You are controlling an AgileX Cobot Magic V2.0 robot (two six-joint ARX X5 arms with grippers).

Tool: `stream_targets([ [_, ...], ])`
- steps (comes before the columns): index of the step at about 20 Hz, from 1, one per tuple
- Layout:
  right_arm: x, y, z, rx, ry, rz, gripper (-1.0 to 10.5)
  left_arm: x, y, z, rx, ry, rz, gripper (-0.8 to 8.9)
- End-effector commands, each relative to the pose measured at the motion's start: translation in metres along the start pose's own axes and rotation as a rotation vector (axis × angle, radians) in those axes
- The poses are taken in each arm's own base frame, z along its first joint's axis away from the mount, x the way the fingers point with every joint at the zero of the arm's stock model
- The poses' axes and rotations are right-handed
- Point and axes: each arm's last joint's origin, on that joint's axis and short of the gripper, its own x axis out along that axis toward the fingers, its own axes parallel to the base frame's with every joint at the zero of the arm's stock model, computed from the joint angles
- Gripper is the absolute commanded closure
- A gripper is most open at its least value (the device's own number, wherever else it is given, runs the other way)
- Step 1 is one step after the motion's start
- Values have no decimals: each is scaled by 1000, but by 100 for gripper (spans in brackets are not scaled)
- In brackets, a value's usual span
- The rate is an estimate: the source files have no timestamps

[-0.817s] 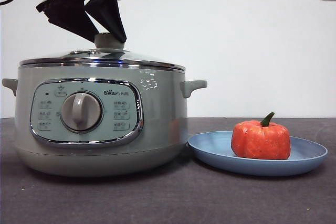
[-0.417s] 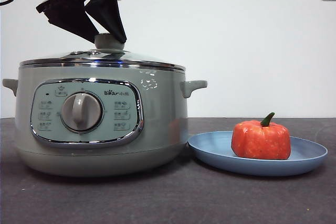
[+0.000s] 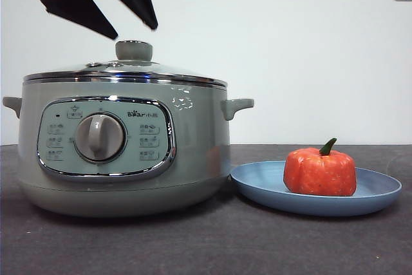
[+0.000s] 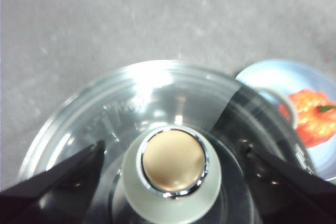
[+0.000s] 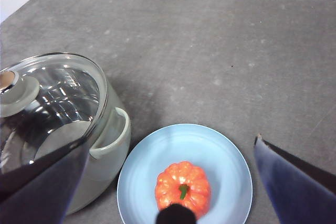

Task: Take the pumpkin out from the steamer,put the pumpkin in the blue plate,close the lid

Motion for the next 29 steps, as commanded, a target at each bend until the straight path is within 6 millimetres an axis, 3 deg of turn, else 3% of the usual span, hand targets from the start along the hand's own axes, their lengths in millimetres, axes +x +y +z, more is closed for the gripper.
stream_targets([
  [1,1,0,-2,9,5,-3,352,-9,-2,0,-6,0,-4,374],
  [9,1,0,-6,12,47,-1,354,-57,-4,-18,-15,127,-11,378],
  [11,1,0,-8,10,65,-4,418,-70,-5,-24,-17,160,-12,393],
  [13,1,1,-8,10,73,1,600,-83,-6,-29,-22,178,-18,528],
  [16,0,4,-8,-2,59,22,905,-101,-8,-33,-20,153,-49,846],
  [17,-1,6,-8,-6,52,28,972,-106,-9,-33,-15,133,-53,819],
  [21,4,13,-16,-22,-5,26,963,-124,-12,-39,36,14,-13,821],
  [25,17,20,-42,-37,-73,60,962,-123,-11,-77,40,-80,61,821],
  [29,22,21,-46,-26,-62,63,962,-128,-11,-93,38,-127,61,817],
])
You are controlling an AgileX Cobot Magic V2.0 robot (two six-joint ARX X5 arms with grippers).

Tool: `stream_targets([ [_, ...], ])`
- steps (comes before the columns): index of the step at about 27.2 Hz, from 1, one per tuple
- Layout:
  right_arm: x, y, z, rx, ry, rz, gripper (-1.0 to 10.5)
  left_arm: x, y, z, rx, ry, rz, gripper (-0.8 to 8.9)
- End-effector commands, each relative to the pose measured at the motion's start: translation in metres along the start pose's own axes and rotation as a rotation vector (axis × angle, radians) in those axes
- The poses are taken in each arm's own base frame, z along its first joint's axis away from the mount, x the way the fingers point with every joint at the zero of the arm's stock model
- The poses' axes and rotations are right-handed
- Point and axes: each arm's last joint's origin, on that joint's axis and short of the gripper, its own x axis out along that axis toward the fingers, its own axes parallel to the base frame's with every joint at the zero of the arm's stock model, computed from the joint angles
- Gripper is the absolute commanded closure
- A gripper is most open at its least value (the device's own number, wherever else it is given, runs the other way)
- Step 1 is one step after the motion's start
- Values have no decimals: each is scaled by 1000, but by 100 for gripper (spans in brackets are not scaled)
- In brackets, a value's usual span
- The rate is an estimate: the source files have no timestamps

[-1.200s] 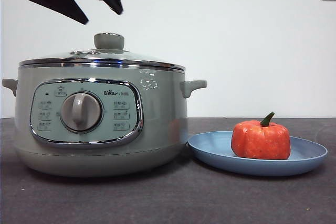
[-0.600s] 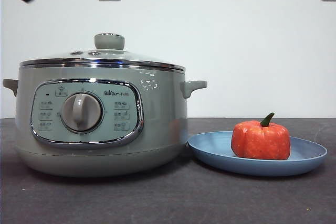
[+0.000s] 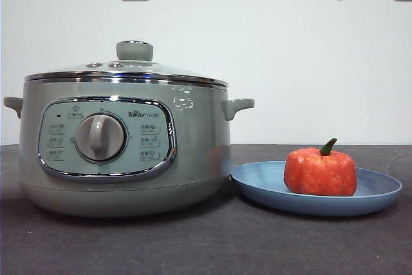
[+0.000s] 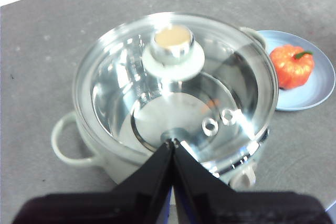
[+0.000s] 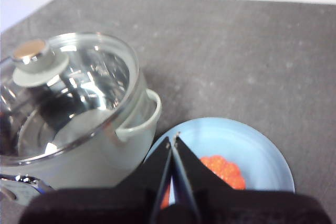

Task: Take the pumpkin out from the steamer,put the pumpkin in the blue plate,close the lid

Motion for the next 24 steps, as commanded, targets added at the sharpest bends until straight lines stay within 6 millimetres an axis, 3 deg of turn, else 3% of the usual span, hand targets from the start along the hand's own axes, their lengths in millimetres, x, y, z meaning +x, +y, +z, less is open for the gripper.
stream_targets([
  [1,2,0,0,22,-12,-5,962,-6,0,-2,9,-24,-2,817],
  [18,1,-1,2,24,-24,-11,962,-2,0,-4,10,18,9,817],
  [24,1,-1,2,24,-23,-11,962,-37,8,-22,-29,-145,83,817],
])
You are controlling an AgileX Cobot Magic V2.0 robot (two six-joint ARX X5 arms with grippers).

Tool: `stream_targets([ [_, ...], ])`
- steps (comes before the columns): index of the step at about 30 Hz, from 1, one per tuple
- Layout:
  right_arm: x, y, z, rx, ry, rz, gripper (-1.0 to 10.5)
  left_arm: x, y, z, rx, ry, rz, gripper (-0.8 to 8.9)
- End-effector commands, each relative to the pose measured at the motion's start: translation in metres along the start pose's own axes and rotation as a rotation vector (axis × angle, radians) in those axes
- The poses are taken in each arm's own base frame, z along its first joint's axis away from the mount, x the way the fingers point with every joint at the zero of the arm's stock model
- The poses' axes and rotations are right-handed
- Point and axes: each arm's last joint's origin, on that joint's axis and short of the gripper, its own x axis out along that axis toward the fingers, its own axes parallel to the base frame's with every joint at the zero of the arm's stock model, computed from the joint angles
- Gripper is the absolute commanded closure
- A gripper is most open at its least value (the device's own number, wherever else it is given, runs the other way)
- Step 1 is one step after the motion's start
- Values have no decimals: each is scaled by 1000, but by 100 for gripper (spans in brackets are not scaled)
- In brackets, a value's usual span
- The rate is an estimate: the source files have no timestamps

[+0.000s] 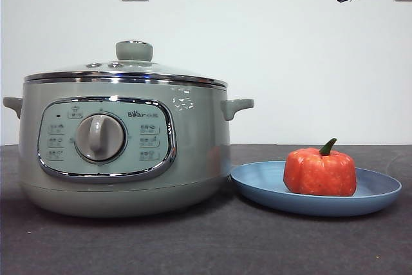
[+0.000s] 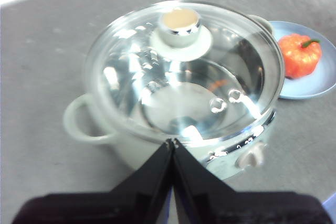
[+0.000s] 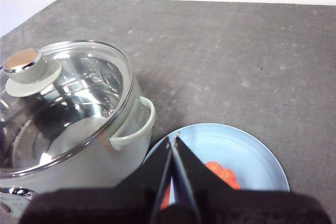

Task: Take the pumpkin out from the steamer,put the pumpkin in the blue plate,close the lid

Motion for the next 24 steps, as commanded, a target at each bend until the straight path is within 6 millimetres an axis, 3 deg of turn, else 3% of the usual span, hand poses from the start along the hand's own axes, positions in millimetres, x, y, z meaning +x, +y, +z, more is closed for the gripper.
stream_targets([
  [1,0,0,0,10,-3,-2,962,-11,5,-11,-42,-158,53,817],
  [6,0,0,0,10,-3,-1,962,4,15,-54,-92,-382,249,817],
  [12,0,0,0,10,-3,-2,962,31,24,-102,-161,-377,357,817],
  [24,0,0,0,10,-3,-1,962,70,30,-145,-216,-329,376,817],
])
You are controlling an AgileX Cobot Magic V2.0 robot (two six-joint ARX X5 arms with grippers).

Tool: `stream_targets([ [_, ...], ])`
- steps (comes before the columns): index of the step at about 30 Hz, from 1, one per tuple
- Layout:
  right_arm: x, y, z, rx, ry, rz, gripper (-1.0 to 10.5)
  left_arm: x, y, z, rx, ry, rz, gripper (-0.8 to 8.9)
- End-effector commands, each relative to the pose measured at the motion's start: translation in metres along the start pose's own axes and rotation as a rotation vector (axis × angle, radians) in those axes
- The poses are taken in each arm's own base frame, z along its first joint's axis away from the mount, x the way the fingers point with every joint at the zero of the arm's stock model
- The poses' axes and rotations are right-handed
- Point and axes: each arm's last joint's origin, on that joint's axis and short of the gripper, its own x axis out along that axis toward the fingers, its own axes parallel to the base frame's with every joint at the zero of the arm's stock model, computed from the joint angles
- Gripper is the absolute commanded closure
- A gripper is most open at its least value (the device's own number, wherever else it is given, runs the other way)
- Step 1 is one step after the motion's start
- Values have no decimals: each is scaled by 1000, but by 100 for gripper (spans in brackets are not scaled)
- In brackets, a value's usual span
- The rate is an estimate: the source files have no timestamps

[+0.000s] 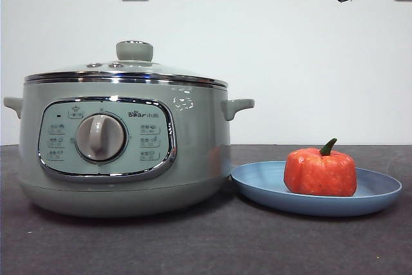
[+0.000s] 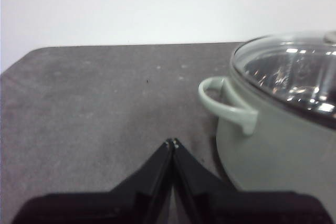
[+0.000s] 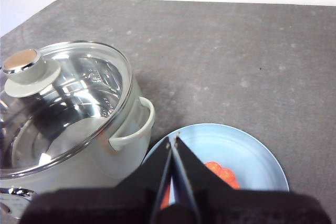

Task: Take the pumpkin out from the steamer,put the pumpkin in the blue plate,close the lid

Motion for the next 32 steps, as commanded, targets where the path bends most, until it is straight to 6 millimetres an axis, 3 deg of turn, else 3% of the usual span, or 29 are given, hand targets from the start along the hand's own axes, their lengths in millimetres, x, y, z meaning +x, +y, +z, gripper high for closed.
stream_targets([
  [1,0,0,0,10,-3,-1,962,2,0,-7,-38,14,1,817],
  [32,0,0,0,7,0,-2,962,2,1,-15,-62,80,7,817],
])
